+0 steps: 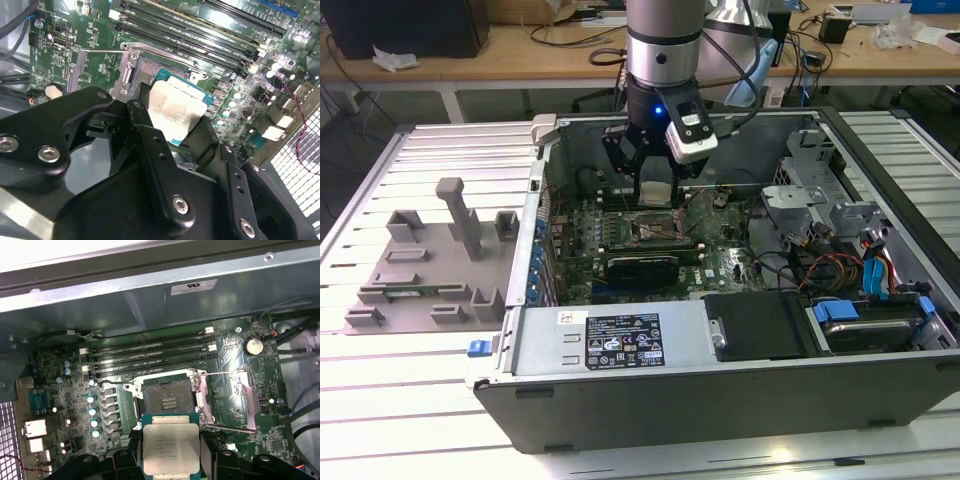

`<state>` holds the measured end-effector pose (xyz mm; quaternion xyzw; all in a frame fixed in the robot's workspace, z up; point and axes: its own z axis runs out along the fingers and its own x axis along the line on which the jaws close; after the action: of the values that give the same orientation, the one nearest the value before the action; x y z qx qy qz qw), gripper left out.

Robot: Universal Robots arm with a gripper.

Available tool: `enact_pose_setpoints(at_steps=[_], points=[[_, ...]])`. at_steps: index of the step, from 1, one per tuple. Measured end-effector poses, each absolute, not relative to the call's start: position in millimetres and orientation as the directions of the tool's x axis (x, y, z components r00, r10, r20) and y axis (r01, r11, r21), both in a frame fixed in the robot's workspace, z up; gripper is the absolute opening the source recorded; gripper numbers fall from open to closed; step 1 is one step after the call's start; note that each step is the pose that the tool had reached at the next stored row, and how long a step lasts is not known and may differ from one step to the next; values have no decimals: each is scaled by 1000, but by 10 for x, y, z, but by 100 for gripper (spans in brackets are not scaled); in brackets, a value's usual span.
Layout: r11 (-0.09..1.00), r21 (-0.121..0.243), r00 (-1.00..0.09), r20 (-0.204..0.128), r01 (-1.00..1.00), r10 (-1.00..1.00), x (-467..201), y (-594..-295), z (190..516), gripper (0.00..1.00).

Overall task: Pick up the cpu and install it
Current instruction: 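Place the cpu into insertion slot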

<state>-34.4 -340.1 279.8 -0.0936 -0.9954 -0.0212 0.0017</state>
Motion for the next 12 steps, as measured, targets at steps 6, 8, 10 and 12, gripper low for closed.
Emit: enact_pose_setpoints(at_steps=[6,8,10,12], points=[[967,42,-968,7,252,252,-344,-3401,2798,55],[961,42,-962,7,272,272,-344,-3401,2798,55],[955,42,-956,7,293,293,-344,-3402,2799,55],[946,41,-947,7,321,321,-344,-3401,2799,55]])
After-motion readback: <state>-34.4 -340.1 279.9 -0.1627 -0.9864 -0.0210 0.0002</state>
